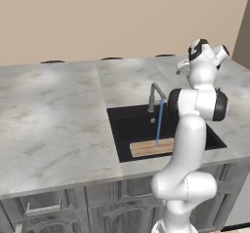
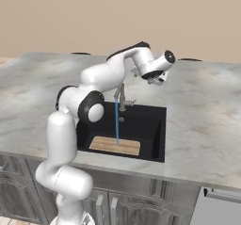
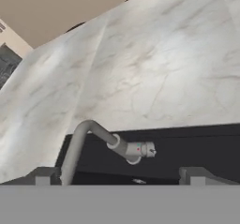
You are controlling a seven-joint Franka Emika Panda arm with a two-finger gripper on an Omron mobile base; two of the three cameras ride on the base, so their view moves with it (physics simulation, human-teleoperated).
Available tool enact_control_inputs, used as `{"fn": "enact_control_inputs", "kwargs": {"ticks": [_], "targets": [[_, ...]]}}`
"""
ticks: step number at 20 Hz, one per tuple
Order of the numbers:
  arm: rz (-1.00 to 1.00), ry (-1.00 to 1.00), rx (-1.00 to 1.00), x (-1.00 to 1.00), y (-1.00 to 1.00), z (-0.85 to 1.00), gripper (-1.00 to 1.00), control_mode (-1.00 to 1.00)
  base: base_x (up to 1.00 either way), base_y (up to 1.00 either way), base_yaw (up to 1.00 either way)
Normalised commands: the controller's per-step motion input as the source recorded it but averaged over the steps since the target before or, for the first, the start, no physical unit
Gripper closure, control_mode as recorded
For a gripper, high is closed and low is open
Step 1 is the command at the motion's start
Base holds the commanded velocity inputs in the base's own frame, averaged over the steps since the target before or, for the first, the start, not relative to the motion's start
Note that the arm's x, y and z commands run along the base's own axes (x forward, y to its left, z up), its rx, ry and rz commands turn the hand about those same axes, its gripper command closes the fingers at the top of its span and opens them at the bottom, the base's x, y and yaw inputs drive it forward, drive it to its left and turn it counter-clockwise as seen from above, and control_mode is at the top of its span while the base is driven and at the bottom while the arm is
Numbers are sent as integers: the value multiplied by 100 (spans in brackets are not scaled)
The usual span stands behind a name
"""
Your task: Turn on the sink faucet with hot water and rinse the cutting board for ten seconds, then turn off the faucet. Push the cutting board to reach the water if necessary.
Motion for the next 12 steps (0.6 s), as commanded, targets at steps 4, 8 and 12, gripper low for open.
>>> {"fn": "enact_control_inputs", "kwargs": {"ticks": [4,8,12], "targets": [[2,-9,0,-10,0,-56,-100,-100,0,0,0],[1,-3,-4,-6,0,-60,-100,-100,0,0,0],[4,0,-2,-9,0,-60,-100,-100,0,0,0]]}}
